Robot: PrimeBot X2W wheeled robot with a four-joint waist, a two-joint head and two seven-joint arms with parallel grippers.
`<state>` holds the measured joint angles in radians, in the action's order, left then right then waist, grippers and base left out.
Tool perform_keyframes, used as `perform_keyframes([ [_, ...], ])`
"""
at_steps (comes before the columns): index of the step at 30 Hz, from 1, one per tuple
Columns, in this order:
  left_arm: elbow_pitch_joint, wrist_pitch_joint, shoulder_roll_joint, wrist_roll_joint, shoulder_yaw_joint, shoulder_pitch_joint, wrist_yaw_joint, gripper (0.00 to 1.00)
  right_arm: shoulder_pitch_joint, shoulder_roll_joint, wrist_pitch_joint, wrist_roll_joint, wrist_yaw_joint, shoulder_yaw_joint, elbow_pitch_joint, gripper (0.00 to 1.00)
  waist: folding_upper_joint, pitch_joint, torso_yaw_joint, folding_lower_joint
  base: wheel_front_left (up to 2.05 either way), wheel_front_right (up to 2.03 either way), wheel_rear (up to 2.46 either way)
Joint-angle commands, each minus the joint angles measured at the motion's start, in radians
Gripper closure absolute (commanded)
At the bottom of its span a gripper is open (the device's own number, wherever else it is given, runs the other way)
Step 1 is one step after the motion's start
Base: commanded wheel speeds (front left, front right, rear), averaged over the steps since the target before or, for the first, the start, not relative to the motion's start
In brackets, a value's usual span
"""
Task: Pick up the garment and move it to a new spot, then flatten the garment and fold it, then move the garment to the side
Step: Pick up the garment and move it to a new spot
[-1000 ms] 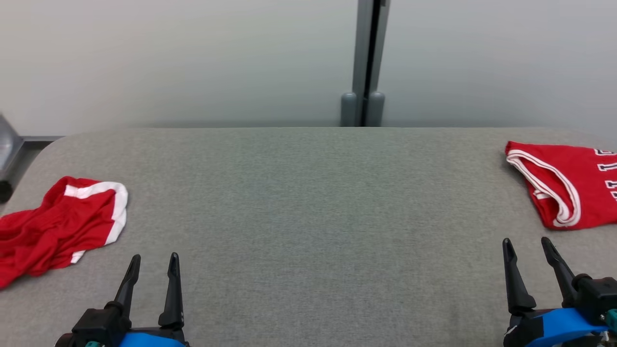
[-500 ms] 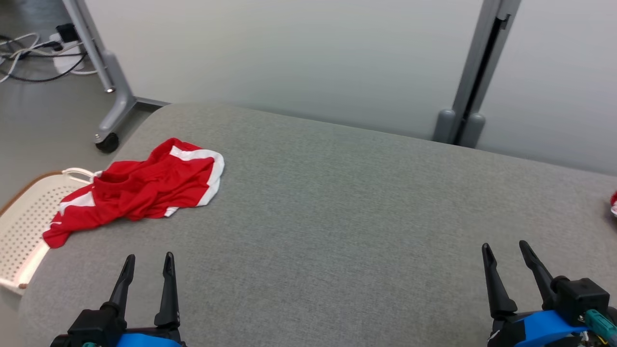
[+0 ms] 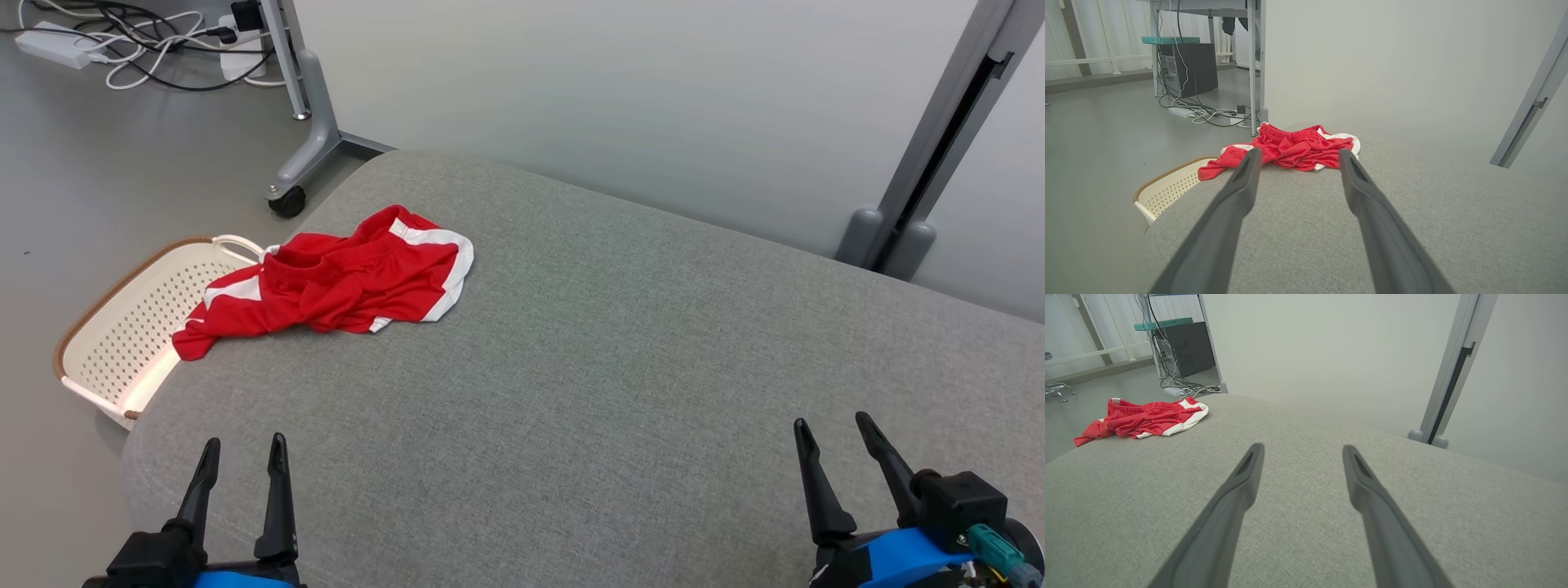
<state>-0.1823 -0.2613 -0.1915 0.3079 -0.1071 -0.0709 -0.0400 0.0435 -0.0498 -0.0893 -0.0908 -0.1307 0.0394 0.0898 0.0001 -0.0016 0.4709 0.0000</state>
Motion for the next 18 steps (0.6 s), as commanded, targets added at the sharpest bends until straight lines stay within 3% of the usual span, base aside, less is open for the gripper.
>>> perform_keyframes([
  [1,0.005,-0.003,-0.004,0.002,0.002,-0.006,0.004,0.00,-0.011,-0.002,-0.002,-0.002,0.000,0.001,0.002,0.00,-0.0001,0.002,0.004,0.0000,0.00,0.00,0.00],
  [12,0.043,0.004,-0.012,0.025,0.019,0.027,0.012,0.00,-0.025,-0.002,-0.010,-0.006,0.000,-0.012,0.007,0.00,-0.0001,0.030,-0.007,0.0000,0.00,0.00,0.00],
  [18,0.062,0.096,-0.088,0.039,0.050,0.183,-0.004,0.00,-0.050,-0.009,0.003,0.012,0.000,-0.022,-0.023,0.00,-0.0001,0.094,-0.025,0.0000,0.00,0.00,0.00],
])
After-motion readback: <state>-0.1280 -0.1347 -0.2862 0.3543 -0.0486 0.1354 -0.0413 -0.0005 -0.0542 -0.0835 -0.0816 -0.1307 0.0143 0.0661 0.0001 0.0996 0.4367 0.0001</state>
